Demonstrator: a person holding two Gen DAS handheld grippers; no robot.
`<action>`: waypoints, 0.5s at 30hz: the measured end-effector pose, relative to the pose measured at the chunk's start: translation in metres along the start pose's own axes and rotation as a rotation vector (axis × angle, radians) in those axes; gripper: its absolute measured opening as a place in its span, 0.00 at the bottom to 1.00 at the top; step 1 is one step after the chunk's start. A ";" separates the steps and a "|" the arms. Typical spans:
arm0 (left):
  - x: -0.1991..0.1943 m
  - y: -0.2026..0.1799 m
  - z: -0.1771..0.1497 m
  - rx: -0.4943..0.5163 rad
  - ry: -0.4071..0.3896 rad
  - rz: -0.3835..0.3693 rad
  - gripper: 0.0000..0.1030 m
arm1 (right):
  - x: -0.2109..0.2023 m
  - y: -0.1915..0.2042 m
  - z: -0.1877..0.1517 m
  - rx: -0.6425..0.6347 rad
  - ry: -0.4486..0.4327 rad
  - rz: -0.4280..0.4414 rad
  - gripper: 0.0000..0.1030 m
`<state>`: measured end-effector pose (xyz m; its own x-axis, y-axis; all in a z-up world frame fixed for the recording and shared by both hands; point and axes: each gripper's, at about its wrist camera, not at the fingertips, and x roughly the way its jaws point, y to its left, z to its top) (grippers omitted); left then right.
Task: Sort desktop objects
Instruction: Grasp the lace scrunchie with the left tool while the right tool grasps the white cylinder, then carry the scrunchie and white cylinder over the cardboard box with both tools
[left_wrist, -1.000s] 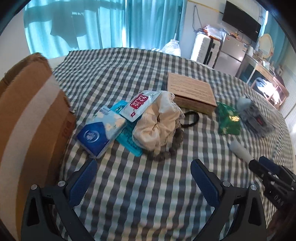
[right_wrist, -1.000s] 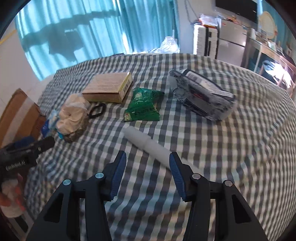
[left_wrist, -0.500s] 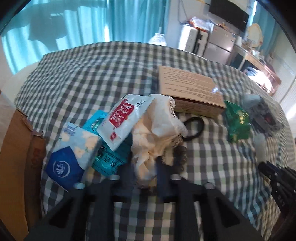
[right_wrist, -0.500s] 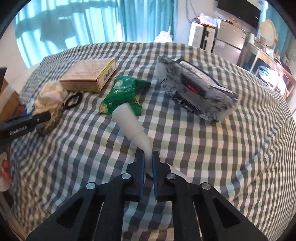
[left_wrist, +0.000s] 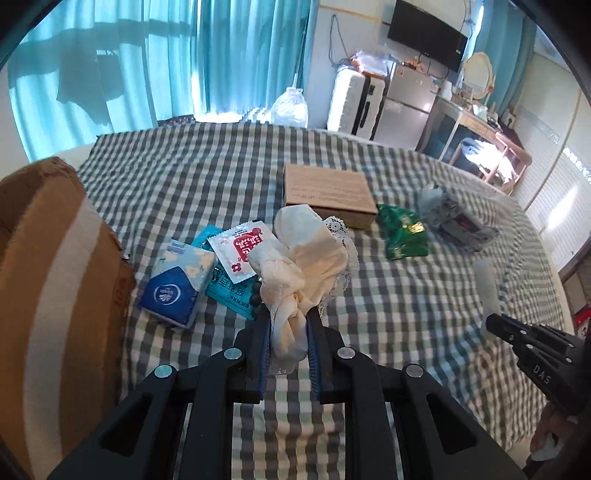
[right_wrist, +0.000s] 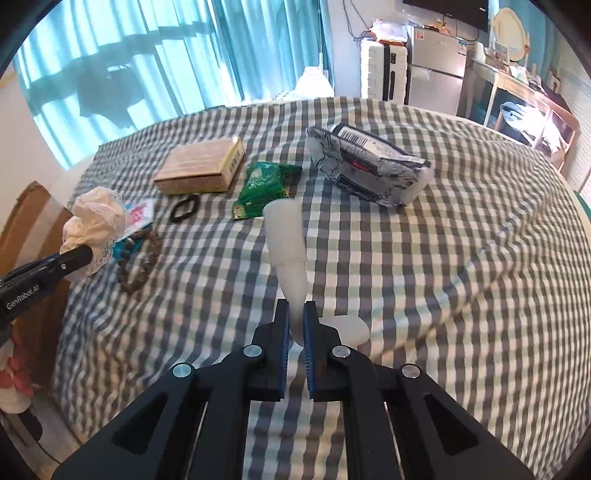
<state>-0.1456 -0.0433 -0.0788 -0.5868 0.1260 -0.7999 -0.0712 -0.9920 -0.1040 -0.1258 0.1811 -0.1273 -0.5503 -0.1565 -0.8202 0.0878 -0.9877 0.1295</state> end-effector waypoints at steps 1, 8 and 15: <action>-0.009 0.001 0.000 0.003 -0.014 0.002 0.17 | -0.007 -0.001 -0.002 0.009 -0.006 0.011 0.07; -0.068 -0.002 -0.007 0.007 -0.068 -0.030 0.17 | -0.059 0.027 -0.010 0.013 -0.069 0.044 0.07; -0.116 -0.028 -0.006 0.078 -0.130 -0.039 0.17 | -0.106 0.054 -0.019 0.005 -0.110 0.068 0.07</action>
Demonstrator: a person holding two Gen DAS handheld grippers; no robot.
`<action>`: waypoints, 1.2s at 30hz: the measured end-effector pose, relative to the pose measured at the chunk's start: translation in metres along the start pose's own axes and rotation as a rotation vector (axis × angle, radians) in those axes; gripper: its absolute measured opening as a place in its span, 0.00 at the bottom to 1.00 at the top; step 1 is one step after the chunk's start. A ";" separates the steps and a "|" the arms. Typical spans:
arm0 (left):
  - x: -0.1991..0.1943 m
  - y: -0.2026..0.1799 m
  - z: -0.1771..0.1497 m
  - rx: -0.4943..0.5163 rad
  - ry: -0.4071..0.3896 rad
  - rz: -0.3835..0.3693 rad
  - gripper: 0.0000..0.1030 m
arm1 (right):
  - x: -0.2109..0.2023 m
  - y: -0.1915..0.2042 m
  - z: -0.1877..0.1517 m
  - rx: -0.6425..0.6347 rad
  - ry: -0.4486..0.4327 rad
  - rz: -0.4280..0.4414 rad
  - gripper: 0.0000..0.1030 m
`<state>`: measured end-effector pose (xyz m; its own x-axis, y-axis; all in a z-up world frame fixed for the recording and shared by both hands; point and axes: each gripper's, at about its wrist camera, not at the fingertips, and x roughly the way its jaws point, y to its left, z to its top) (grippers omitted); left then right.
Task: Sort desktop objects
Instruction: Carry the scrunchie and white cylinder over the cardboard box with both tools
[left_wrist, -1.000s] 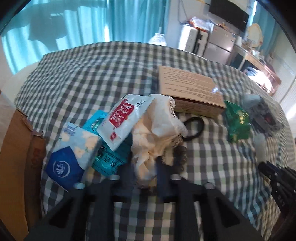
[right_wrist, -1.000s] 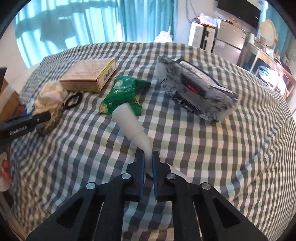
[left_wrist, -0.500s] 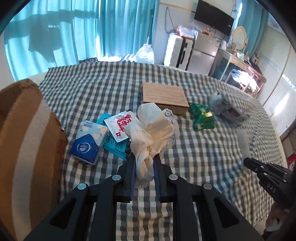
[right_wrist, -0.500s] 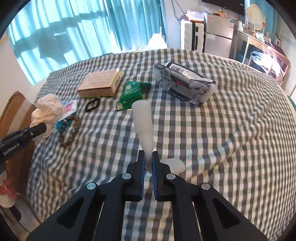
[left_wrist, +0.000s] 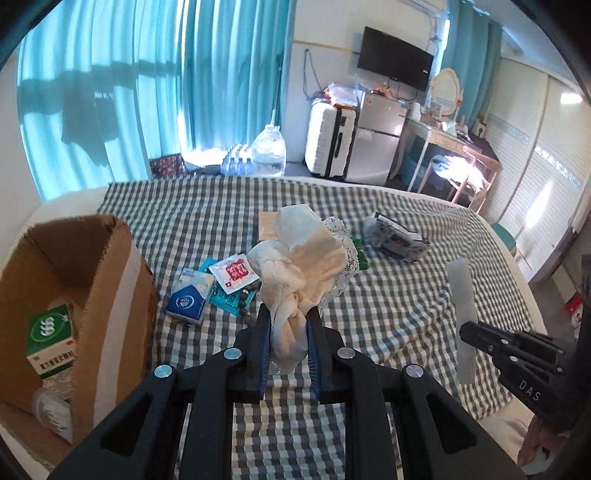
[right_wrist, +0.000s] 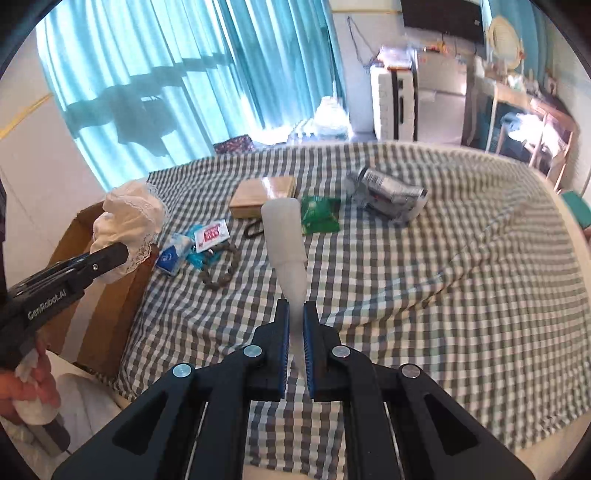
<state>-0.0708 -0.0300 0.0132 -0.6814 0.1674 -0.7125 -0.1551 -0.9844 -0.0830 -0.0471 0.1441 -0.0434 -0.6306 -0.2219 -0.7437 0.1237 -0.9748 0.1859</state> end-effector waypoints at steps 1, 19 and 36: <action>-0.008 -0.004 0.000 0.019 -0.008 -0.001 0.17 | -0.005 0.002 0.001 -0.004 -0.002 0.007 0.07; -0.098 0.024 -0.010 -0.001 -0.140 0.013 0.17 | -0.082 0.108 0.010 -0.156 -0.104 0.144 0.07; -0.100 0.166 -0.024 -0.180 -0.120 0.151 0.17 | -0.024 0.237 0.033 -0.271 -0.031 0.367 0.07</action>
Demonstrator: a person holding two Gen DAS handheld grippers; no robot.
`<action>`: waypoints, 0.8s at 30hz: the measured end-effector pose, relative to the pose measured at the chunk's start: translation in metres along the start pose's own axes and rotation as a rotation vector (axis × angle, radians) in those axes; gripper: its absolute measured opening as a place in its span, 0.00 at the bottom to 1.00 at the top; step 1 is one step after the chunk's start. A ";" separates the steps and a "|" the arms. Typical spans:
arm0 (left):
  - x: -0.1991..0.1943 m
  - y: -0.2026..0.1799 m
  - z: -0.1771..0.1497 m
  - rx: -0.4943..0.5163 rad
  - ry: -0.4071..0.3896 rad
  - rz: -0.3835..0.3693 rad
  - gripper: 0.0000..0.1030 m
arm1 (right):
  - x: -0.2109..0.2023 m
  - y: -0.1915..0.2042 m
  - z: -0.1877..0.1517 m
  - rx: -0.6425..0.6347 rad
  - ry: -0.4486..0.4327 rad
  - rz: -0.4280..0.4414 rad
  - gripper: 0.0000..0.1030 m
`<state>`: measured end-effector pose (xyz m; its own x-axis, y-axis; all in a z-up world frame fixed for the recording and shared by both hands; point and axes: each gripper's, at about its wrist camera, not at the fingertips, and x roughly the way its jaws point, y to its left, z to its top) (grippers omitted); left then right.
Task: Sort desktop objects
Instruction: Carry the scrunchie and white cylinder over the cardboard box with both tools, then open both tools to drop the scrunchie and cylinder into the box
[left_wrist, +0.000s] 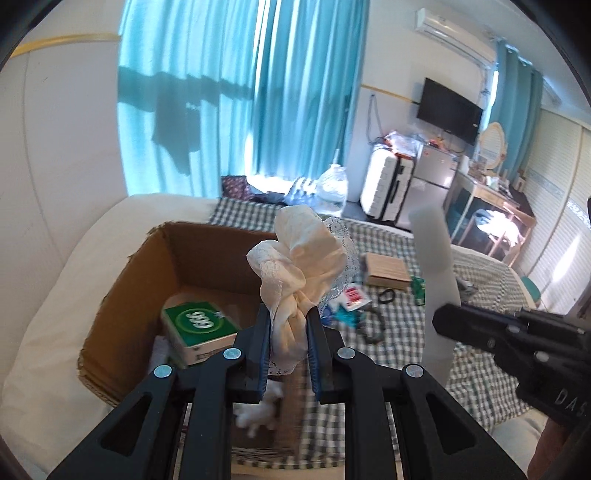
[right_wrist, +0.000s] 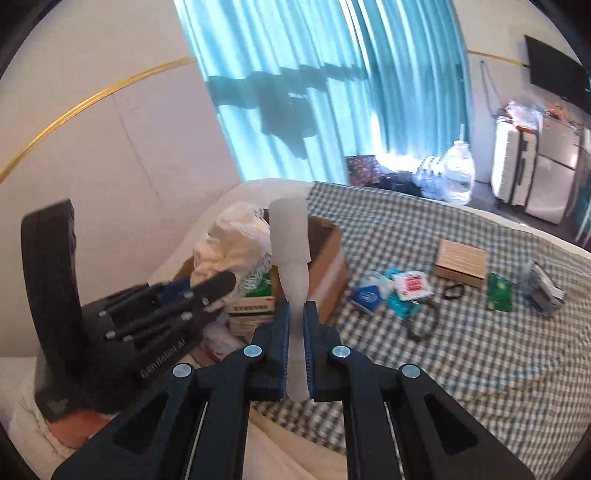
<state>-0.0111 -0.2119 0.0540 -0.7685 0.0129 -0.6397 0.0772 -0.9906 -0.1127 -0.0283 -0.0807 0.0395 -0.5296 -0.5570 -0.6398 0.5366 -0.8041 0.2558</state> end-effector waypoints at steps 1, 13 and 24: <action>0.003 0.007 -0.001 -0.009 0.008 0.009 0.17 | 0.011 0.004 0.005 0.003 0.004 0.021 0.07; 0.056 0.081 -0.022 -0.094 0.134 0.112 0.17 | 0.130 0.023 0.032 0.052 0.120 0.084 0.11; 0.068 0.092 -0.027 -0.134 0.162 0.182 0.90 | 0.129 -0.007 0.042 0.173 0.081 0.012 0.61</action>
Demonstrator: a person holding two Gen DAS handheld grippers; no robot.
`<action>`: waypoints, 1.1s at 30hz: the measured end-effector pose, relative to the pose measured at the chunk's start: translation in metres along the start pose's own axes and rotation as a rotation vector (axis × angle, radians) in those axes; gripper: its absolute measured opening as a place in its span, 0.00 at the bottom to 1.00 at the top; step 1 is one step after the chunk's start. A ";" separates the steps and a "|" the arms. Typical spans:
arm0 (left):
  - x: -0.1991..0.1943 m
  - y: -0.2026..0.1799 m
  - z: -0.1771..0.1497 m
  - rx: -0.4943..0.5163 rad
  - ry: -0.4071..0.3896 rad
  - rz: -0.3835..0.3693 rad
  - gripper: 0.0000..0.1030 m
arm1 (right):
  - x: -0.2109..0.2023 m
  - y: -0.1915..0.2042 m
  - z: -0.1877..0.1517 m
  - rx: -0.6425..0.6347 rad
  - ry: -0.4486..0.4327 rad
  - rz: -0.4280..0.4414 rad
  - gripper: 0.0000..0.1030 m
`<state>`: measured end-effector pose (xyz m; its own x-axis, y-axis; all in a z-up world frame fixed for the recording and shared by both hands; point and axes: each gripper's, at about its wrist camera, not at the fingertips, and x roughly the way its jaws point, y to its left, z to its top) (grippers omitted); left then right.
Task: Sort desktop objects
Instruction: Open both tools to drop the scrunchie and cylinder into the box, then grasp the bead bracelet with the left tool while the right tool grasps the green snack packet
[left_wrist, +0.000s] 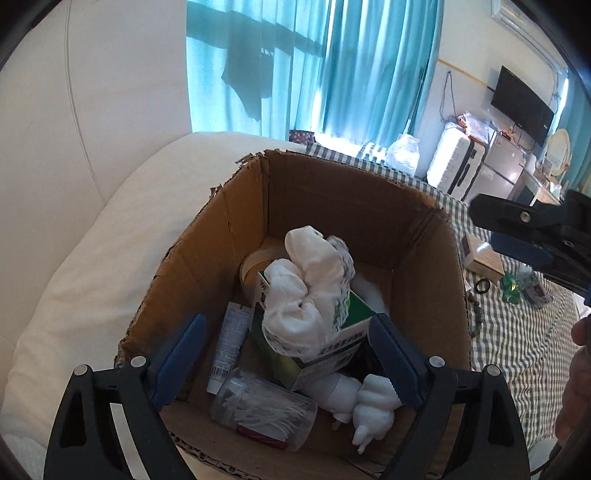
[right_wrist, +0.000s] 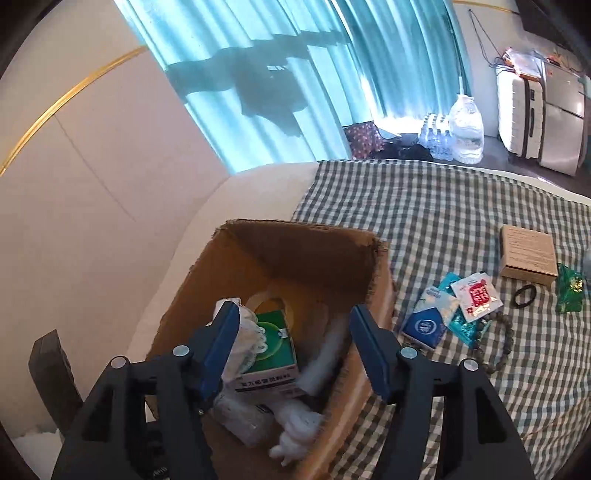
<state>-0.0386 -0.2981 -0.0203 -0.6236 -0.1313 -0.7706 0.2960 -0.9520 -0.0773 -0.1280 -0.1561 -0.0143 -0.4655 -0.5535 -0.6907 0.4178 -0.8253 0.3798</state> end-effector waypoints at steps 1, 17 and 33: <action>0.000 -0.001 -0.001 -0.002 0.008 0.001 0.90 | -0.003 -0.003 0.001 0.004 -0.003 -0.006 0.61; -0.065 -0.076 -0.015 0.090 -0.079 -0.059 0.99 | -0.110 -0.083 -0.057 0.099 -0.106 -0.192 0.61; -0.068 -0.204 -0.068 0.247 -0.052 -0.137 1.00 | -0.222 -0.185 -0.117 0.214 -0.232 -0.340 0.70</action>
<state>-0.0073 -0.0759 0.0047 -0.6837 -0.0050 -0.7298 0.0256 -0.9995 -0.0171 -0.0104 0.1320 -0.0036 -0.7205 -0.2376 -0.6515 0.0524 -0.9554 0.2905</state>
